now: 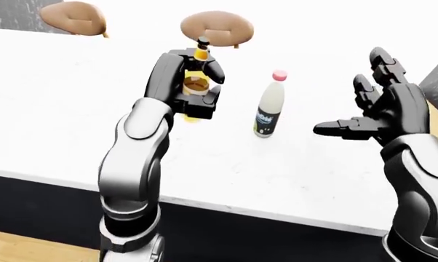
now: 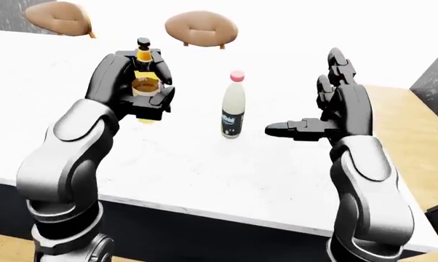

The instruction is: Move the drinks to the dining counter.

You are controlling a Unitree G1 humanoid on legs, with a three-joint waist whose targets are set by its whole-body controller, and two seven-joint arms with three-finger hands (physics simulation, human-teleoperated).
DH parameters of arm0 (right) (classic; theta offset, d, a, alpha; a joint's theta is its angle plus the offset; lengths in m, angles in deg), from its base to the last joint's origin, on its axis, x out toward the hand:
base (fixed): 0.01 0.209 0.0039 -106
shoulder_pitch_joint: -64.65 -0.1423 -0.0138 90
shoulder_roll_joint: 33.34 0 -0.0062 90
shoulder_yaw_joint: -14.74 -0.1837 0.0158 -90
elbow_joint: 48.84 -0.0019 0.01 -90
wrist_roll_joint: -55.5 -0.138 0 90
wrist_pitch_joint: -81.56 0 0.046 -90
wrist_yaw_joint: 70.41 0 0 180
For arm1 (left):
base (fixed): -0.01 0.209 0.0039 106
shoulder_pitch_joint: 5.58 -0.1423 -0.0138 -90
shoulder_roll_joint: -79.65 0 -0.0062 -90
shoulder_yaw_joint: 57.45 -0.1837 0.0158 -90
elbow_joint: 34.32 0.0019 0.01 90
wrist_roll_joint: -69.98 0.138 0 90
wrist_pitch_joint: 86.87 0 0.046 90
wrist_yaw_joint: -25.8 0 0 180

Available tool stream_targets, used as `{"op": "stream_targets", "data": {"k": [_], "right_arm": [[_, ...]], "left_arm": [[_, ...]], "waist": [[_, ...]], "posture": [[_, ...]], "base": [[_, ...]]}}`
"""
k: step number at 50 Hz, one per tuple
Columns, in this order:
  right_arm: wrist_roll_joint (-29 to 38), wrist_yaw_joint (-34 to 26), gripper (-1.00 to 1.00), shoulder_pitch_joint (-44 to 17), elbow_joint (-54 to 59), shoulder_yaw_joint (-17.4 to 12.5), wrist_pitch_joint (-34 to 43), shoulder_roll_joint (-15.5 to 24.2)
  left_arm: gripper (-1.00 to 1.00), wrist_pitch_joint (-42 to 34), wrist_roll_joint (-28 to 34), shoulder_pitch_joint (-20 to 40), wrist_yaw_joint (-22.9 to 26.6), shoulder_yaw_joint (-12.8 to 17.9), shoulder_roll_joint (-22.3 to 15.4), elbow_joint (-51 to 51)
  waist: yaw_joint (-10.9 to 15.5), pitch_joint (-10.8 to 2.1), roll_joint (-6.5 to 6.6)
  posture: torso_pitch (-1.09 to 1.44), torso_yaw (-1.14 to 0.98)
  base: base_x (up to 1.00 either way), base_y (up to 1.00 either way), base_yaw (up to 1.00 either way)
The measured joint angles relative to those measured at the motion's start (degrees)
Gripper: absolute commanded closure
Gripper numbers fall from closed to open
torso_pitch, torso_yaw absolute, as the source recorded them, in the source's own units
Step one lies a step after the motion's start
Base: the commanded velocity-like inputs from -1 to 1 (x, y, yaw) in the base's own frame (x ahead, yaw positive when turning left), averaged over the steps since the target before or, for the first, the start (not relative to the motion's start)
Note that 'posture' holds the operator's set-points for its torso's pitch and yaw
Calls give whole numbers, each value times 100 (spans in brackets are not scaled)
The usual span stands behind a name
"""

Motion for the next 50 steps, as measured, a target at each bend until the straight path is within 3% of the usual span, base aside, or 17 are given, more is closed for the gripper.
{"op": "stream_targets", "data": {"k": [10,17,24,35,50], "right_arm": [[-697,335,-100,17,-420,-334,353,317],[-965,532,-100,8,-471,-270,426,390],[-995,580,-100,114,-408,-194,294,340],[-870,577,-100,131,-352,9,167,205],[-795,527,-100,146,-364,-35,169,175]], "left_arm": [[100,1354,208,-43,-125,130,182,1621],[100,2121,29,79,-450,228,307,2635],[100,2888,-210,-63,-622,117,439,3233],[100,3698,-252,-128,-723,103,500,4012],[100,4068,-270,-239,-768,92,486,4365]], "waist": [[16,-14,-72],[25,-22,-107],[27,-27,-120],[17,-47,-93],[14,-61,-75]], "posture": [[0,0],[0,0],[0,0],[0,0],[0,0]], "base": [[0,0,0],[0,0,0],[0,0,0],[0,0,0],[0,0,0]]}}
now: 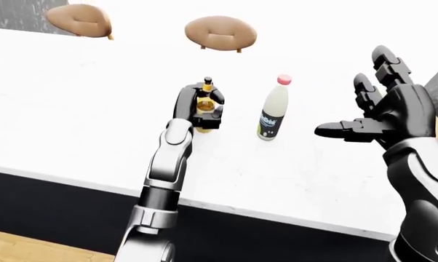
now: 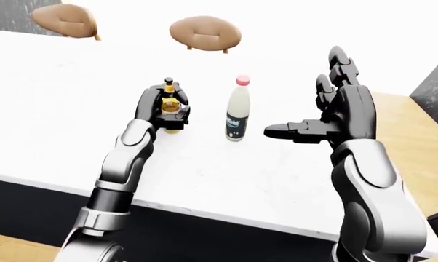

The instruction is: Move the drinks to the dining counter.

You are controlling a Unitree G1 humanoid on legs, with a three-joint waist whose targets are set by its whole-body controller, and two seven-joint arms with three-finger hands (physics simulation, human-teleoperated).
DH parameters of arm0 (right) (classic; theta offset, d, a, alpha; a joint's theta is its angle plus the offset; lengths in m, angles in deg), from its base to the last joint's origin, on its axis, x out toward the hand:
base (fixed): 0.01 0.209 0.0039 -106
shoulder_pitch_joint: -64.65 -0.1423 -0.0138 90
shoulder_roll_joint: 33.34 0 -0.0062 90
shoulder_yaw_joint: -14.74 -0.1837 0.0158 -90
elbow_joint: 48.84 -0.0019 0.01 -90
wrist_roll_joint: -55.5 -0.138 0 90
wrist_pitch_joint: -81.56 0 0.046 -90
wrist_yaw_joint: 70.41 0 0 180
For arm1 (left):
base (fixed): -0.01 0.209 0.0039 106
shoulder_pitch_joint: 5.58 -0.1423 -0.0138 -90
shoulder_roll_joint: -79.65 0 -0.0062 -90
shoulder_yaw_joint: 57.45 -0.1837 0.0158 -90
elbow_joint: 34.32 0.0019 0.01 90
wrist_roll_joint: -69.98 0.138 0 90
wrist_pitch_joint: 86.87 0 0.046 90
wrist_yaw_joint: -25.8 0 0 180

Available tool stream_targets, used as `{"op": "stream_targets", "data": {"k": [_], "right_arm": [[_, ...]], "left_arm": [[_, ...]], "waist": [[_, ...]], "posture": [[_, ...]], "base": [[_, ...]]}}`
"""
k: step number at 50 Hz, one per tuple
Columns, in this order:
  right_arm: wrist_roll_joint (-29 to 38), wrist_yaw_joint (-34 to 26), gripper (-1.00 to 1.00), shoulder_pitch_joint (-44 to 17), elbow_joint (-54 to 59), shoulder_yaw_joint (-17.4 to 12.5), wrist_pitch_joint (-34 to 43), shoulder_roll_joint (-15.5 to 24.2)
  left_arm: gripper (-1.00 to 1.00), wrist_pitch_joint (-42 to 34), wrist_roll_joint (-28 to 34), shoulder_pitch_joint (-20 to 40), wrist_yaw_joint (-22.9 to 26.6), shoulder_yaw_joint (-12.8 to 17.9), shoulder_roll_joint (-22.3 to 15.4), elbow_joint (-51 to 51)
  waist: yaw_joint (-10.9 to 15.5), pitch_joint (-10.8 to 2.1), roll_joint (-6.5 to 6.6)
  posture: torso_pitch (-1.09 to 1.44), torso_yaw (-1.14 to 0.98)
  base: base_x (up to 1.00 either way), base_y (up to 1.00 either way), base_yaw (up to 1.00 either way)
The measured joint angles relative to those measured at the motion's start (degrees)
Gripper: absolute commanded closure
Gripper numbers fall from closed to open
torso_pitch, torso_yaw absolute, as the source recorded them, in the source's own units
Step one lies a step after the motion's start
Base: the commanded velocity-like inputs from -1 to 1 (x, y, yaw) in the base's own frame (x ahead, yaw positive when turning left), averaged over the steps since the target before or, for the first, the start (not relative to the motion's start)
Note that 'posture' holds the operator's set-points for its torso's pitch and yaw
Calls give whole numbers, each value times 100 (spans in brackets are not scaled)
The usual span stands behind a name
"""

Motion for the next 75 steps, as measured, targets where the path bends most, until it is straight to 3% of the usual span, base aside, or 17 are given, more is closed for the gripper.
{"op": "stream_targets", "data": {"k": [2,3,4,6,28,33,35,46,49,59,63,68,72,75], "right_arm": [[-2,0,-100,0,-9,-10,4,-1],[-1,0,-100,3,-10,-12,-2,-2],[2,0,-100,10,-7,-11,-13,-5],[15,-5,-100,44,11,-1,-53,-21],[82,-56,-100,118,6,-2,-126,-83],[83,-53,-100,115,31,-5,-139,-79],[83,-49,-100,112,37,0,-131,-81],[-23,-31,-100,82,-93,-90,-8,-18],[-38,-6,-100,76,-90,-110,-6,1],[-34,39,-100,110,-177,-117,10,62],[62,24,-100,33,-315,-3,120,74],[137,-45,-100,36,-440,22,161,-6],[162,-52,-100,13,-541,-22,180,-38],[127,-44,-100,-10,-619,-29,248,-47]], "left_arm": [[80,22,17,-13,3,-6,-2,15],[62,34,26,-17,6,-7,-3,27],[31,57,31,-18,10,-4,-3,34],[14,125,34,-14,14,2,-1,-9],[-29,191,152,-61,66,6,-30,-378],[-44,111,146,-107,98,64,-105,-534],[-61,86,144,-98,97,84,-119,-551],[-81,-156,76,-324,116,175,-304,-1113],[-100,-272,112,-570,50,246,-392,-1447],[-100,-1119,128,-1394,-20,554,-681,-3214],[-100,-1561,62,-1579,19,622,-712,-4010],[-100,-1895,-67,-1889,57,745,-726,-4755],[-100,-1981,-103,-2019,16,760,-735,-5044],[-100,-2194,-127,-1994,27,714,-727,-5243]], "waist": [[-2,-3,2],[-2,-5,3],[-3,-7,3],[-4,-15,0],[-12,-54,28],[-14,-59,32],[-11,-58,34],[-26,-65,54],[-35,-61,65],[-35,-36,97],[-28,-178,164],[-43,-205,230],[-89,-192,165],[-154,-164,19]], "posture": [[0,0],[0,0],[0,0],[0,0],[0,0],[0,0],[0,0],[0,0],[0,0],[0,0],[0,0],[0,0],[0,0],[0,0]], "base": [[0,0,0],[0,0,0],[0,0,0],[0,0,0],[0,0,0],[0,0,0],[0,0,0],[0,0,0],[0,0,0],[-1,0,0],[-64,0,0],[-100,1,0],[-100,2,0],[-100,3,0]]}}
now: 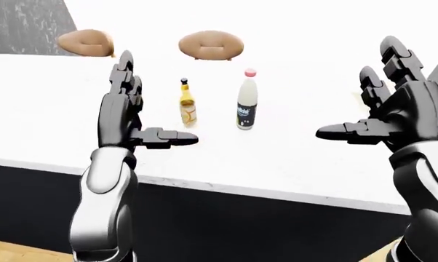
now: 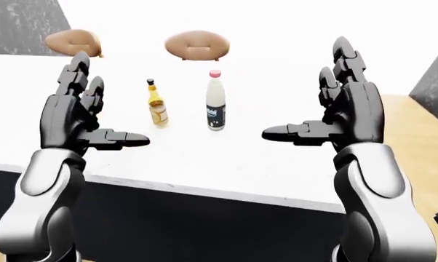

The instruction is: Move the drinks to the dining counter.

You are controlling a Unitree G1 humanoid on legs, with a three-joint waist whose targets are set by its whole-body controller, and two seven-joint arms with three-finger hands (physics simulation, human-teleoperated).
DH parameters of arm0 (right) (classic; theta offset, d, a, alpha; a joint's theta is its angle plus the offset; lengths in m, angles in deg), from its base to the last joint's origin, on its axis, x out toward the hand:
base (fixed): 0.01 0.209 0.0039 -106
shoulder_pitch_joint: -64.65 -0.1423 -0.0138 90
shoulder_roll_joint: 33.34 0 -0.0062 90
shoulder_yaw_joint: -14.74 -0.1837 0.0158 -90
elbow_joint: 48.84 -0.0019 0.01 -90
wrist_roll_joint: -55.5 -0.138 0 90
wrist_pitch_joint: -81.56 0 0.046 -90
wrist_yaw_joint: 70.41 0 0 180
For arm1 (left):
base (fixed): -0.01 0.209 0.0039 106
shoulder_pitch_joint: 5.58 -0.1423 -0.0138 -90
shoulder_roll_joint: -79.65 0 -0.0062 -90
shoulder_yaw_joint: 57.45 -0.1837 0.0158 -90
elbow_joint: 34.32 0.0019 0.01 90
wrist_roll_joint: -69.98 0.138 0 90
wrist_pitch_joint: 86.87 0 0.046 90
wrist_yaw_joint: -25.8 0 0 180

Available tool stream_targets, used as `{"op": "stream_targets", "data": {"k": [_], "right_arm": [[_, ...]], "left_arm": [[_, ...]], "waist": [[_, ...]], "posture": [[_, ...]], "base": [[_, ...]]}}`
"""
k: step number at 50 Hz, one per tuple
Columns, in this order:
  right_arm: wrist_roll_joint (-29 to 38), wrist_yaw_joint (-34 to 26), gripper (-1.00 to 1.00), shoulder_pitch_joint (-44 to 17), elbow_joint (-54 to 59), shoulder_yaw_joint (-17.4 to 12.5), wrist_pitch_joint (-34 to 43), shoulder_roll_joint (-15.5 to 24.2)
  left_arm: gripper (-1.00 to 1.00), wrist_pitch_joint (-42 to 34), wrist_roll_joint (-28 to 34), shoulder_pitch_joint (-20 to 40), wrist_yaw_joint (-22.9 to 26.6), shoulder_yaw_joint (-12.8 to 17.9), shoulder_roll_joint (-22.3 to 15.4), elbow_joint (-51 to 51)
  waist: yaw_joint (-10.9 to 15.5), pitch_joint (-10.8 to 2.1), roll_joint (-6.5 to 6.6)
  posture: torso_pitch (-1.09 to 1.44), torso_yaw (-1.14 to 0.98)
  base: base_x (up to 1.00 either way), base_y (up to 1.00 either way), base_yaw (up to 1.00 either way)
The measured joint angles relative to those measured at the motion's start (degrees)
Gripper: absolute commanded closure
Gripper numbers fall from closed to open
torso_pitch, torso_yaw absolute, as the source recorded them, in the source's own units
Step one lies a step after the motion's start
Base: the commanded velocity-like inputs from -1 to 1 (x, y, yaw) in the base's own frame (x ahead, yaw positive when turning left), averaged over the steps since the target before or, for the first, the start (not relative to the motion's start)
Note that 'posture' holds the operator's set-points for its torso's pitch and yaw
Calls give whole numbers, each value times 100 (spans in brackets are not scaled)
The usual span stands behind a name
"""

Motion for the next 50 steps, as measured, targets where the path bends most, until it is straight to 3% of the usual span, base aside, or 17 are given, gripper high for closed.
{"op": "stream_targets", "data": {"k": [2,5,8,12,14,15,16,19,25,29,30,33,39,41,42,45,50], "right_arm": [[-15,12,-100,29,10,-34,24,6],[-91,51,-100,31,107,-128,133,-63],[-438,99,-100,-97,56,-154,261,-85],[-794,248,-100,-103,-132,-285,182,36],[-895,337,-100,-88,-98,-302,124,78],[-937,382,-100,-85,-74,-311,114,108],[-981,419,-100,-44,-48,-271,117,60],[-1112,485,-100,95,56,-216,212,92],[-1218,538,-100,39,7,-197,65,180],[-1272,560,-100,35,-46,-228,3,226],[-1255,563,-100,73,-15,-252,-36,227],[-1172,595,-100,174,101,-289,-34,202],[-1202,611,-100,128,33,-295,35,207],[-1225,631,-100,110,-10,-286,55,204],[-1232,634,-100,129,-34,-258,47,155],[-1251,585,-100,243,34,-146,44,115],[-1234,571,-100,189,-23,-206,23,137]], "left_arm": [[-100,-119,-27,6,28,-75,41,-139],[-100,-259,-71,48,94,-169,34,-255],[-100,-368,-34,90,82,-36,-2,-465],[-100,-465,-6,118,64,-43,7,-595],[-100,-496,-9,125,78,-94,19,-570],[-100,-509,-9,144,88,-131,25,-557],[-100,-503,-1,76,97,-138,17,-524],[-100,-553,53,12,109,-175,56,-533],[-100,-599,224,173,191,-334,145,-548],[-100,-660,266,245,238,-361,203,-583],[-100,-656,270,230,245,-398,247,-633],[-100,-665,241,205,299,-512,280,-615],[-100,-642,253,198,319,-474,330,-606],[-100,-656,235,215,307,-406,312,-622],[-100,-650,232,197,296,-365,282,-620],[-100,-671,258,123,238,-297,270,-629],[-100,-679,244,194,216,-345,254,-657]], "waist": [[-91,39,14],[-215,-12,-204],[-315,-54,-374],[-349,187,-163],[-288,251,89],[-245,209,331],[-80,177,341],[-76,157,359],[19,152,-21],[-67,49,-342],[-122,66,-330],[-194,-7,-222],[-110,308,209],[-62,322,454],[30,292,505],[17,184,465],[61,187,49]], "posture": [[0,0],[0,0],[0,0],[0,0],[0,0],[0,0],[0,0],[0,0],[0,0],[0,0],[0,0],[0,0],[0,0],[0,0],[0,0],[0,0],[0,0]], "base": [[-100,2,0],[-100,0,-24],[-74,0,-100],[-54,0,-100],[-52,0,-100],[-52,0,-100],[-51,0,-100],[-50,0,-100],[-47,0,-100],[-43,0,-100],[-41,0,-100],[-39,0,-100],[-36,0,-100],[-34,0,-100],[-34,0,-100],[-34,0,-100],[-34,0,-100]]}}
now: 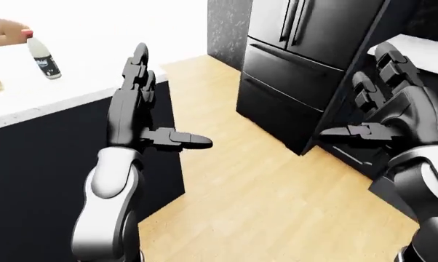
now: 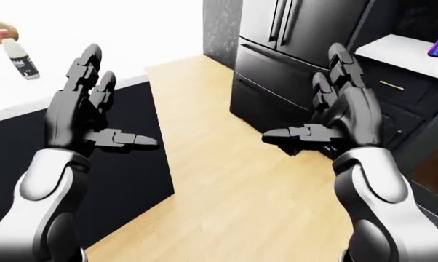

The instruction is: Move the drinks to the dining counter.

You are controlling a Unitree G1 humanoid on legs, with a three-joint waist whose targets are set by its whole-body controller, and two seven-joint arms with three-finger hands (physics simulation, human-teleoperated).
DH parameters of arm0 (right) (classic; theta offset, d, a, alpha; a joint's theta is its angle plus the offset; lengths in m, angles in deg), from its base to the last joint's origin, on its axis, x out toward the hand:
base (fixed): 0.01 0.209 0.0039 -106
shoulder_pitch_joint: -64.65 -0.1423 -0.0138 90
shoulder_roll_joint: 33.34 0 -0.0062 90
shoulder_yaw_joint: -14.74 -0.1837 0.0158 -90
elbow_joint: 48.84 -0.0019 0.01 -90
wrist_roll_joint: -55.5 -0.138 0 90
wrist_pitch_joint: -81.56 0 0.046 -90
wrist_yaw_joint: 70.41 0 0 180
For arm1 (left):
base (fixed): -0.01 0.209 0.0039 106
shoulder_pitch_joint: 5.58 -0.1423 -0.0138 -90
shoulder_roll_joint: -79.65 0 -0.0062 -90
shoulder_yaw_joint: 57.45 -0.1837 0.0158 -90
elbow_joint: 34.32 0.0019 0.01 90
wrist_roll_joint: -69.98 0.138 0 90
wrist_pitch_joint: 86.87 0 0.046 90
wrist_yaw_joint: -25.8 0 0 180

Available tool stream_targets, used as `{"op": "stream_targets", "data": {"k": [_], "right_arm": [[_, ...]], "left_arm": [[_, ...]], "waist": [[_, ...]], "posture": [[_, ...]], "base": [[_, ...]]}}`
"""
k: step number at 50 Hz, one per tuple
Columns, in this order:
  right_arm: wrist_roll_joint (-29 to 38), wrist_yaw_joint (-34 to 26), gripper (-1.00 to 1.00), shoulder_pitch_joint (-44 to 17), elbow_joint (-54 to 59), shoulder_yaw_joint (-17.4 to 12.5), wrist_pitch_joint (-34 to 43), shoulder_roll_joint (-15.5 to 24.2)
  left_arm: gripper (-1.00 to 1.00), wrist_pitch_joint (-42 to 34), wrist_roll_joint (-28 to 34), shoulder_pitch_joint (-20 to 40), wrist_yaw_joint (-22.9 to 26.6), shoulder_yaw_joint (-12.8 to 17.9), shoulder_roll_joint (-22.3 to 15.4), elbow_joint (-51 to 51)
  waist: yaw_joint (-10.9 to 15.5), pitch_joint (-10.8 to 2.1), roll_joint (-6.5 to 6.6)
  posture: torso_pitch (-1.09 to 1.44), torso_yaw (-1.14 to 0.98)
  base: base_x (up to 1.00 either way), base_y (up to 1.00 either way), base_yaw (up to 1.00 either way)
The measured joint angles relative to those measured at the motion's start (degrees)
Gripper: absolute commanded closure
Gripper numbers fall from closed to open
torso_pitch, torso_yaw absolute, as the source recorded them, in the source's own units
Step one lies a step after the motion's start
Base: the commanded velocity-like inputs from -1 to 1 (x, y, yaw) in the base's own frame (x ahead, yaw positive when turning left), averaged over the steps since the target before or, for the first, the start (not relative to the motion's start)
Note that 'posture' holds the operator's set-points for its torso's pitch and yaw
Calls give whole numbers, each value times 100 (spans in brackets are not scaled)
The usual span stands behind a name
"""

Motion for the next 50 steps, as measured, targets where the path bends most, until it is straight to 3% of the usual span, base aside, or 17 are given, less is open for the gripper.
{"op": "stream_targets", "data": {"k": [5,9,14,17,19,21,24,32,33,34,37,41,44,46,47,50], "right_arm": [[0,-1,-100,-28,-58,-20,-60,29],[149,16,-100,107,98,-30,-99,-20],[183,-14,-100,78,26,5,-70,-47],[188,-33,-100,58,15,7,-63,-48],[204,-50,-100,52,-3,11,-96,-79],[188,-83,-100,121,3,82,-78,-121],[217,-104,-100,120,59,147,-51,-140],[385,-183,-100,51,-33,219,-188,-136],[438,-195,-100,59,-3,214,-195,-124],[489,-199,-100,88,18,181,-189,-138],[709,-144,-100,116,-23,35,-156,-145],[800,-200,-100,-71,40,153,-48,-126],[734,-218,-100,-195,-23,113,94,-87],[695,-187,-100,-287,-98,54,116,-43],[678,-161,-100,-346,-120,36,118,-14],[576,-133,-100,-256,-144,124,172,-75]], "left_arm": [[-100,-24,9,56,-11,-12,6,-19],[-100,-26,-76,7,57,-138,47,-19],[-100,-29,-69,44,41,-65,22,-17],[-100,0,-63,38,28,-73,28,-23],[-100,36,-64,34,27,-71,8,11],[-100,10,-44,-58,14,-22,9,4],[-100,-31,-6,-29,-11,-14,4,31],[-100,51,32,-38,12,-41,21,31],[-100,59,35,-30,15,-60,51,25],[-100,68,35,-59,23,-116,77,16],[-100,104,-29,-66,119,-309,115,68],[-100,-56,-18,67,123,-158,72,-14],[-100,-125,14,155,84,-98,43,-71],[-100,-130,6,226,78,-82,24,-126],[-100,-146,-1,286,77,-76,5,-133],[-100,-293,3,215,62,-1,-45,-121]], "waist": [[-70,-89,-401],[-227,-152,-217],[-179,88,97],[-138,146,282],[-64,85,483],[-26,38,464],[-61,-20,322],[-25,-54,-342],[-99,-57,-336],[-149,-34,-264],[25,94,-93],[78,197,89],[-2,296,372],[-96,253,581],[-123,158,702],[-35,217,473]], "posture": [[0,0],[0,0],[0,0],[0,0],[0,0],[0,0],[0,0],[0,0],[0,0],[0,0],[0,0],[0,0],[0,0],[0,0],[0,0],[0,0]], "base": [[-32,0,-100],[-31,0,-100],[-30,0,-100],[-29,0,-100],[-28,0,-100],[-29,0,-100],[-27,0,-100],[-24,0,-100],[-8,0,-91],[0,0,0],[0,0,0],[12,0,0],[80,0,0],[94,0,0],[93,0,0],[93,0,0]]}}
